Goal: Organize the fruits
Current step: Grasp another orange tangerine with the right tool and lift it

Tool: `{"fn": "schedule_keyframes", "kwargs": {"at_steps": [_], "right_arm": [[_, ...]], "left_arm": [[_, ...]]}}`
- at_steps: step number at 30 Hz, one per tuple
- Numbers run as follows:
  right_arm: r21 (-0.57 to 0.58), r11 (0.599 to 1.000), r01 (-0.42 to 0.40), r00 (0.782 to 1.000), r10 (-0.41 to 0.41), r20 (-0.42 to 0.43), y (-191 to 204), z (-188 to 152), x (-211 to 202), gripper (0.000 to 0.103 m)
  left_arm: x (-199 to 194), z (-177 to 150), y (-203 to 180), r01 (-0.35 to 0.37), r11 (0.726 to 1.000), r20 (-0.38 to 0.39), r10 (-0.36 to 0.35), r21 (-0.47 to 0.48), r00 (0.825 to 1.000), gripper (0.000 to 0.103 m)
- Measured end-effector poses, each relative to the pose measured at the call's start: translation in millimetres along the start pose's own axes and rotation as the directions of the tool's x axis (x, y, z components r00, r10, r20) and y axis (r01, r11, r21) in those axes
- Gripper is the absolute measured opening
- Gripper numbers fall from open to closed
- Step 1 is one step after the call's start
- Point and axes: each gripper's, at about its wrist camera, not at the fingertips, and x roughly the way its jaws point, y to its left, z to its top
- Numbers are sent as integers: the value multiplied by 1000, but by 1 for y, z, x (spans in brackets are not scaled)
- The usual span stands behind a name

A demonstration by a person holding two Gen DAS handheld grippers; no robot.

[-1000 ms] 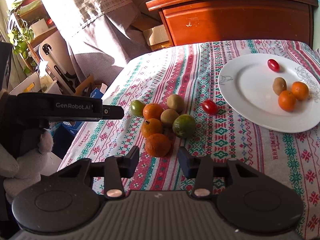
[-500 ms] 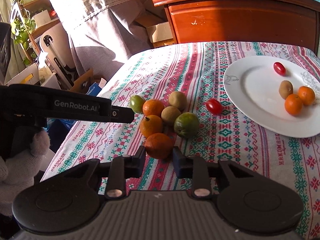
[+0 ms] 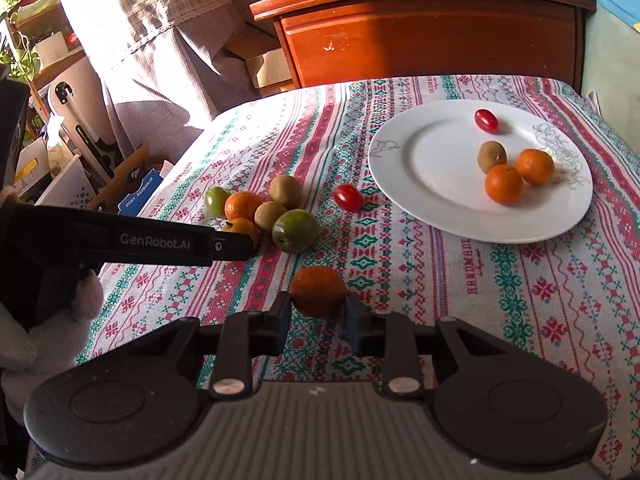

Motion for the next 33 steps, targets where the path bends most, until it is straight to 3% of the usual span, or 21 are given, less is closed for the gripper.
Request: {"fn": "schedule_keyframes", "kwargs": {"at_steps": [11,21,33], "right_arm": [[6,1000,-10,1000,10,8,0,0,4,32],[-8,1000,-13,1000,14,22,1,1,8,33],[4,1000,-16,999,16,45,-2,7,0,30]], "left_arm": [[10,-2,-10,-39,998,20,38,43,999,44],[11,-6,-17,-51,995,55,46,90,997,28],[-2,-5,-21,-48,995,91,40,84,995,27]]}}
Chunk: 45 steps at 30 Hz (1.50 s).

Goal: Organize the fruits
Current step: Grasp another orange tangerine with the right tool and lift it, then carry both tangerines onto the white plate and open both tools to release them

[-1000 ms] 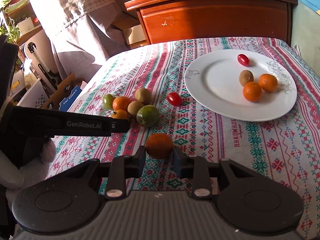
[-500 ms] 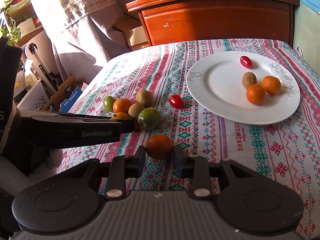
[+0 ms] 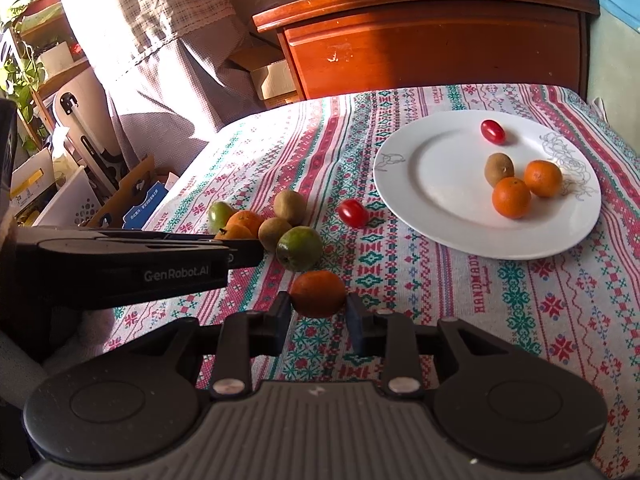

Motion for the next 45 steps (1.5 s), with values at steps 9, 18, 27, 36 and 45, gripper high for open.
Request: {"fn": "schedule_keyframes", "kwargs": {"at_steps": [9,18,27,36,45], "right_arm": [[28,999,22,996,-25,81,-12,23,-17,30],[81,994,74,982,-87,166,-46,62,-34,30],[226,968,110,975,-150,167,-99,80,-25,30],[232,963,140,975,-175,139,-121,86,-4,30],[243,956,165,975,-196,109,-133,85,11,30]], "left_arm": [[-19,15,-4,15,1000,63,-14,-10,998,27],[-27,49,-21,70,998,128,-69,-4,989,27],[-9,76,-46,129,992,125,-128,-5,984,27],[23,81,-71,159,986,80,-163,45,983,27],[50,79,-85,160,985,31,-163,62,986,27]]}}
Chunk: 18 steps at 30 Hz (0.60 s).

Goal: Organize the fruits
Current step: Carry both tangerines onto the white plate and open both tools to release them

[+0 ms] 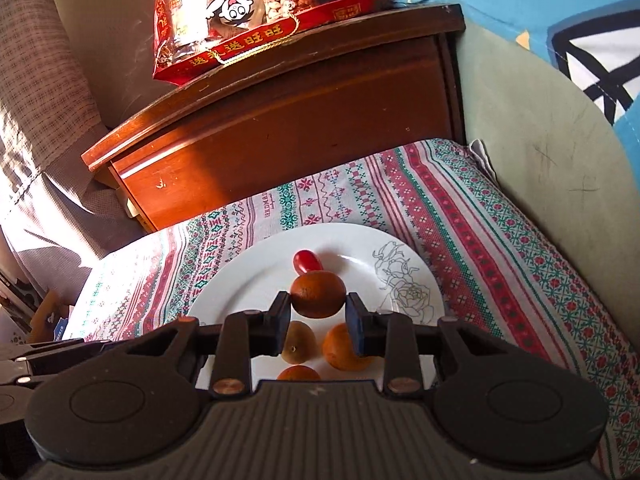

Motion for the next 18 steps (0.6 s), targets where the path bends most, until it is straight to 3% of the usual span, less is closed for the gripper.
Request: {"fn": "schedule_keyframes", "kwargs": {"at_steps": [12,18], "right_arm": [[24,1000,7,1000,-7,10,-1,5,-2,33],[21,1000,4,1000,-4,16,6,6,-12,33]], "left_arm": [[3,-2,-11,-2,999,-16,2,34,1000,31],[-9,0,-13,-15,999,-13,15,46,1000,48]]}}
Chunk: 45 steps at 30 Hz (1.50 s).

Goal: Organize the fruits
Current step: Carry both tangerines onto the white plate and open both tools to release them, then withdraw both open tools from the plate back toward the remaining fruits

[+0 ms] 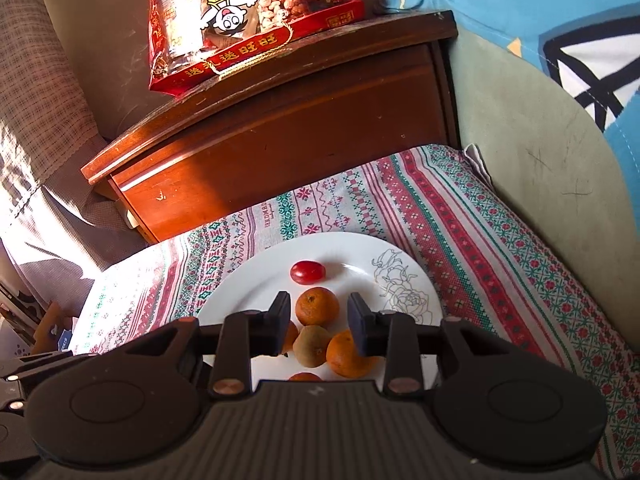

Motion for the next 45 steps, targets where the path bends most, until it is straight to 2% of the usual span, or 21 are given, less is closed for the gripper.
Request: {"fn": "schedule_keyframes", "kwargs": {"at_steps": [5,12,26,35,45], "right_arm": [[-13,1000,-8,1000,8,4,9,0,-14,38],[-65,997,-36,999,37,16,30,-4,-30,39],[-126,986,-108,994,104,-36,62,-42,-52,41],[-158,975,-159,985,146,-87,78,-65,-54,42],[-208,953,-220,969,190,-159,98,-88,-43,42]], "left_arm": [[-13,0,4,-13,1000,-13,13,-6,1000,49],[-42,1,26,-57,997,-5,57,-50,998,49],[-78,-16,71,-124,982,-3,125,-145,992,49],[-88,-34,103,-176,965,-24,175,-192,984,49],[-85,-60,129,-231,953,-74,220,-195,973,49]]}}
